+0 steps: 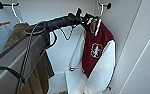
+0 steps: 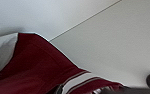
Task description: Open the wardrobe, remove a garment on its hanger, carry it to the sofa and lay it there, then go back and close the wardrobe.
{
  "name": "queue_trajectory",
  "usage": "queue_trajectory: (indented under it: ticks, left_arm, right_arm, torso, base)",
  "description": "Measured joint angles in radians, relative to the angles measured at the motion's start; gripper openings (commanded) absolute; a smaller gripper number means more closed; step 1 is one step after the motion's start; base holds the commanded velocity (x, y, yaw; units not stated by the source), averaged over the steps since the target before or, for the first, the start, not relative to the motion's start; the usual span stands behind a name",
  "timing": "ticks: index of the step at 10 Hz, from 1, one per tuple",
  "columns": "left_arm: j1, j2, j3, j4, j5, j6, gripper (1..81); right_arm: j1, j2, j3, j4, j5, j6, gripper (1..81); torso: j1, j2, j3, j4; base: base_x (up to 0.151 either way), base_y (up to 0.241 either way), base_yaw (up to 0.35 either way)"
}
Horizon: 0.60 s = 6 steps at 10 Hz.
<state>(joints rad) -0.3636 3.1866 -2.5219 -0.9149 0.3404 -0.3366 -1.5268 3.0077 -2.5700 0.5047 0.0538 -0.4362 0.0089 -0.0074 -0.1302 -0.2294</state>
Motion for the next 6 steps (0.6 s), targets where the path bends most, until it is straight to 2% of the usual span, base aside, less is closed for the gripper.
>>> queue_trajectory:
  ticks: [6]
  left_arm:
    - [0.000,-0.009,0.003,-0.026,0.003,-0.001,81.1]
  right_arm:
    - [0.003,0.000,-0.003,0.000,0.002,0.000,81.1]
  torso:
    - [0.000,0.000,0.000,-0.002]
  base:
    - [0.000,0.000,0.000]
